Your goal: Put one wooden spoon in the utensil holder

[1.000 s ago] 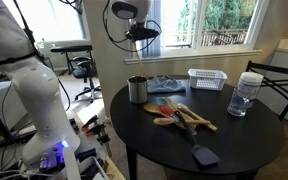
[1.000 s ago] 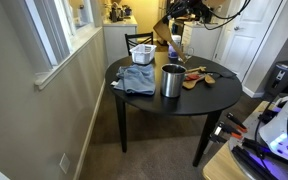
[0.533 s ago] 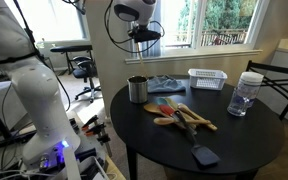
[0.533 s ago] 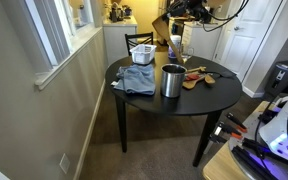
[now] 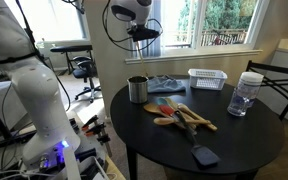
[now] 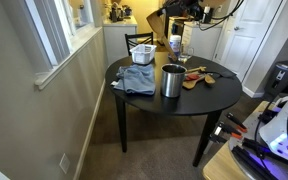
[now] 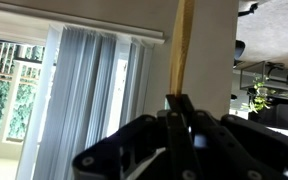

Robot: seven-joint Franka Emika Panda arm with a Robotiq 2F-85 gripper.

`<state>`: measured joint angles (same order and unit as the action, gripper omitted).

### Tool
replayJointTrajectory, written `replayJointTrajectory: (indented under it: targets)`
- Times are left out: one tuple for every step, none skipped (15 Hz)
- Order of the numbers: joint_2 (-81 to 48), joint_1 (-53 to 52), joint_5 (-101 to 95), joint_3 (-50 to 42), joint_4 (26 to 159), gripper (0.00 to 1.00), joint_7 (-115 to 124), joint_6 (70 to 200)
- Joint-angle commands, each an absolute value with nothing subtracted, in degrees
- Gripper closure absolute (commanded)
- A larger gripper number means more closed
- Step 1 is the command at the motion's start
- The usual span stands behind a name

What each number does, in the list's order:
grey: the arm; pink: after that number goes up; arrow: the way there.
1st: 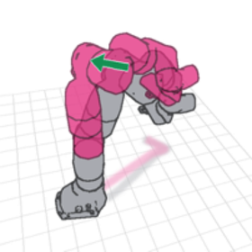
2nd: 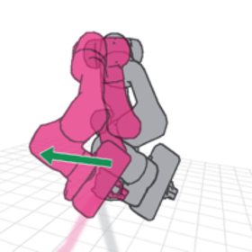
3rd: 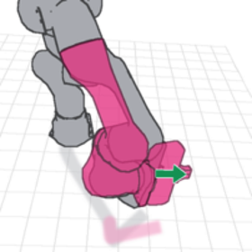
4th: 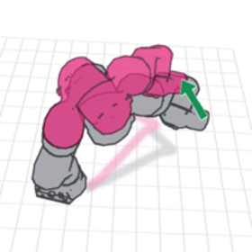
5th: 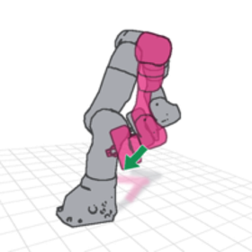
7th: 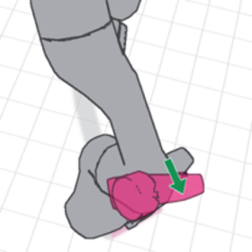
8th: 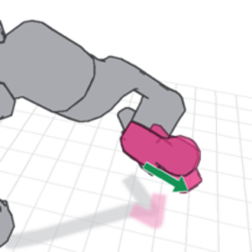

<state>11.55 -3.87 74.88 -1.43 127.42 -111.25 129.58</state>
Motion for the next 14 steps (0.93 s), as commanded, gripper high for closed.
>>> replayJointTrajectory:
  targets:
    - [11.32, -3.01, 79.69, -0.72, 128.01, 0.96, -116.22, 132.47]
    - [11.18, -2.89, 80.38, -0.82, 128.05, 0.96, -116.39, 132.33]
    - [11.18, -2.77, 80.81, -0.83, 128.09, 0.96, -116.21, 132.42]
    - [11.08, -2.66, 81.34, -0.86, 128.08, 0.96, -115.9, 132.27]
    - [10.88, -2.5, 81.67, -0.86, 128.06, 0.96, -115.05, 132.13]
    - [10.68, -2.29, 81.74, -0.8, 128.05, 0.96, -114.01, 132.3]
    - [10.52, -2.06, 81.73, -0.71, 128.17, 0.96, -112.95, 132.82]
    - [10.44, -1.9, 81.87, -0.71, 128.29, 0.96, -112.83, 133.0]
    - [10.33, -1.73, 81.94, -0.64, 128.52, 0.96, -112.61, 133.45]
    - [10.17, -1.56, 81.86, -0.61, 128.64, 0.96, -112.16, 133.51]
    - [9.9, -1.48, 81.82, -0.59, 128.65, 0.96, -111.65, 133.37]
    - [9.94, -1.55, 81.6, -0.46, 128.55, 0.96, -110.67, 133.09]
    - [10.03, -1.71, 81.84, -0.32, 128.52, 0.96, -110.4, 133.0]
    - [10.21, -1.89, 81.88, -0.1, 128.52, 0.96, -110.15, 132.89]
